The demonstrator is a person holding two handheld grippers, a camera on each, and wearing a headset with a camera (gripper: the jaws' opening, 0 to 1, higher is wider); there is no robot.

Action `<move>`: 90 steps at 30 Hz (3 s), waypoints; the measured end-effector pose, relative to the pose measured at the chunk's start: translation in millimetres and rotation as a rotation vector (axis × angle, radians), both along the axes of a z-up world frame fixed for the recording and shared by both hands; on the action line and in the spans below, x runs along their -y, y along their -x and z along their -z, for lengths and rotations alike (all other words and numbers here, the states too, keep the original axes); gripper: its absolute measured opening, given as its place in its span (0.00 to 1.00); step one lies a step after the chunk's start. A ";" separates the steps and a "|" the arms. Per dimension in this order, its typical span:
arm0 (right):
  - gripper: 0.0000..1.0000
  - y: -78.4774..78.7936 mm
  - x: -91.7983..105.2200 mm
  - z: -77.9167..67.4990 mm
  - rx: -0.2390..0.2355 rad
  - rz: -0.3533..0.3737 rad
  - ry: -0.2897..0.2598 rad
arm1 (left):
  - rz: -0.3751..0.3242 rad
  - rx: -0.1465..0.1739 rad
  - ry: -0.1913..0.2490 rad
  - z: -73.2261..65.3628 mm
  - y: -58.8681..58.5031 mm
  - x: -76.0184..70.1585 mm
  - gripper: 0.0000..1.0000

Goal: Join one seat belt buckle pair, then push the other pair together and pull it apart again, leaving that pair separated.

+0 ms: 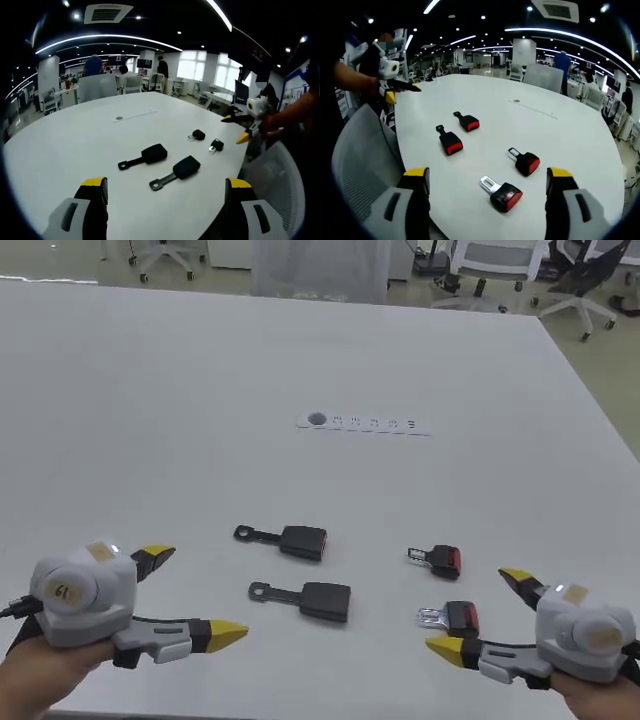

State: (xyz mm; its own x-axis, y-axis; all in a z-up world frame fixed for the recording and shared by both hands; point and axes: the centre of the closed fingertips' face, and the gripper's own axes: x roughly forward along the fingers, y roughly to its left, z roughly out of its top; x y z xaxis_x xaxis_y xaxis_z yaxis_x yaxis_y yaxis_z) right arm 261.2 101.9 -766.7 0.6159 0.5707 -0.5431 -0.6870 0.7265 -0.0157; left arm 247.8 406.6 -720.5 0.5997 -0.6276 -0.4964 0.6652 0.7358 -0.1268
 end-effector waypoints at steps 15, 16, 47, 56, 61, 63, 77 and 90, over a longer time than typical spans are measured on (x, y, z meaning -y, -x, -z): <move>0.98 5.4 5.0 3.6 -0.016 0.003 0.008 | 0.000 0.005 0.003 -2.7 1.7 1.3 1.00; 0.98 5.2 5.0 3.4 -0.016 0.003 0.008 | -0.002 0.005 0.004 -2.6 1.7 0.6 1.00; 0.97 1.5 -5.9 4.2 -0.018 -0.033 0.015 | -0.023 0.014 0.006 -2.1 1.8 -7.6 1.00; 0.97 4.4 -5.1 6.4 -0.022 -0.040 0.022 | -0.015 0.012 0.002 -0.5 1.7 -7.1 1.00; 0.97 4.6 -4.4 5.4 -0.020 -0.042 0.027 | -0.009 0.011 -0.003 0.5 1.3 -5.8 1.00; 0.97 3.9 -3.8 5.2 -0.021 -0.043 0.029 | -0.006 0.010 -0.004 1.2 0.9 -4.9 1.00; 0.97 3.7 0.6 5.7 -0.024 -0.042 0.033 | -0.003 0.002 -0.009 8.0 0.5 -5.2 0.99; 0.97 3.3 3.5 5.8 -0.030 -0.046 0.027 | 0.010 0.002 -0.014 11.1 -2.5 -3.4 0.99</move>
State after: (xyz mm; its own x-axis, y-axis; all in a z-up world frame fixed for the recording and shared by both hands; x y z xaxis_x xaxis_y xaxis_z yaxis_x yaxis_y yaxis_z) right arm 257.9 98.4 -772.5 0.5729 0.5830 -0.5761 -0.7200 0.6938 -0.0139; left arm 250.3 409.9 -731.6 0.5943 -0.6267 -0.5040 0.6730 0.7306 -0.1149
